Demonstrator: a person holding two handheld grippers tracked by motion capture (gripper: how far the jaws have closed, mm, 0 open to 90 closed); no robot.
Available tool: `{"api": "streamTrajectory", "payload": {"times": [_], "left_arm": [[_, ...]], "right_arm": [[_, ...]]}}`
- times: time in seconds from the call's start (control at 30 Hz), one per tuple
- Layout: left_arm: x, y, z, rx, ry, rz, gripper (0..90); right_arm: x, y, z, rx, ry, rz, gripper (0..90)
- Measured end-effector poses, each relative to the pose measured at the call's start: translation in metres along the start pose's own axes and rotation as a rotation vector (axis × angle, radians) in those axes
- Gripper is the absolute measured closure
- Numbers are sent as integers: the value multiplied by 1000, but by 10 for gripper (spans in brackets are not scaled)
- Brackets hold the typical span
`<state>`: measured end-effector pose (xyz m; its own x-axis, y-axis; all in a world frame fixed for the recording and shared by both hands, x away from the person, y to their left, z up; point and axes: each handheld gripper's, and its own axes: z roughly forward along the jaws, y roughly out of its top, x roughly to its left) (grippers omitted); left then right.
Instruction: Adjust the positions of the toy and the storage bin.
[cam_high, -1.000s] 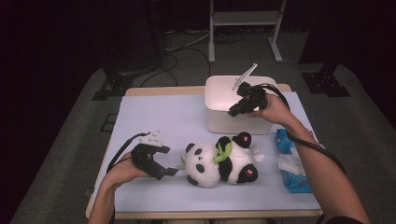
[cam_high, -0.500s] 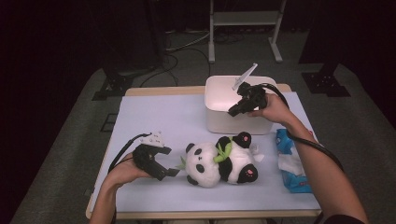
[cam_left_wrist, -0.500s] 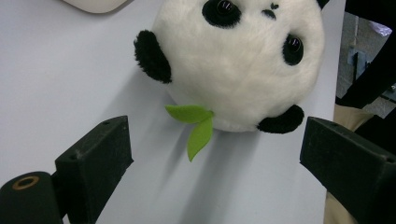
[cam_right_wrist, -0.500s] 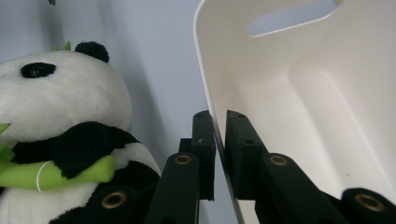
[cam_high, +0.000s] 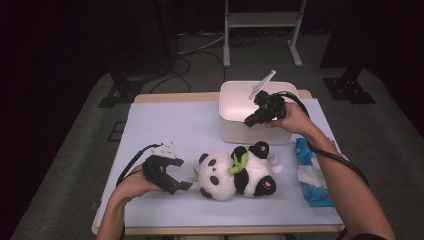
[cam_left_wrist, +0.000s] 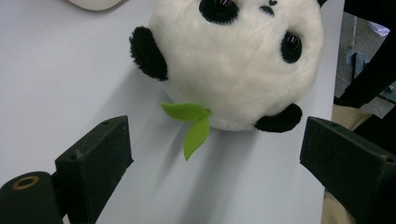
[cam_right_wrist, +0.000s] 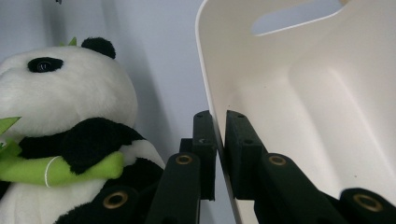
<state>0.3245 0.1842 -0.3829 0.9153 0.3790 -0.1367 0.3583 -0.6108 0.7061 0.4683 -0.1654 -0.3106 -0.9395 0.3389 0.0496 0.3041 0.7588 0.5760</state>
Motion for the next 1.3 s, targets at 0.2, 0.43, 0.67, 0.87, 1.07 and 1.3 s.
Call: {"api": "streamTrajectory", "payload": {"times": [0.2,0.43,0.67,0.87,1.07,1.3], "left_arm": [[1,0,-1,-2,-3,2,81],[0,0,-1,-7,-5,0,81],[-1,-1,-1,-8,-10,-2,81],[-1,-1,-3,-10,-5,-1,81],[0,-1,-2,-10,-14,-1,81],[-2,0,-2,-14,-14,11,81]], "right_arm": [[1,1,0,6,3,-7,827],[3,2,0,7,7,-6,835],[7,2,-1,9,35,-16,841],[13,2,-1,8,50,-22,843],[21,0,-1,3,68,-40,845],[29,-1,-1,-1,80,-44,845]]}}
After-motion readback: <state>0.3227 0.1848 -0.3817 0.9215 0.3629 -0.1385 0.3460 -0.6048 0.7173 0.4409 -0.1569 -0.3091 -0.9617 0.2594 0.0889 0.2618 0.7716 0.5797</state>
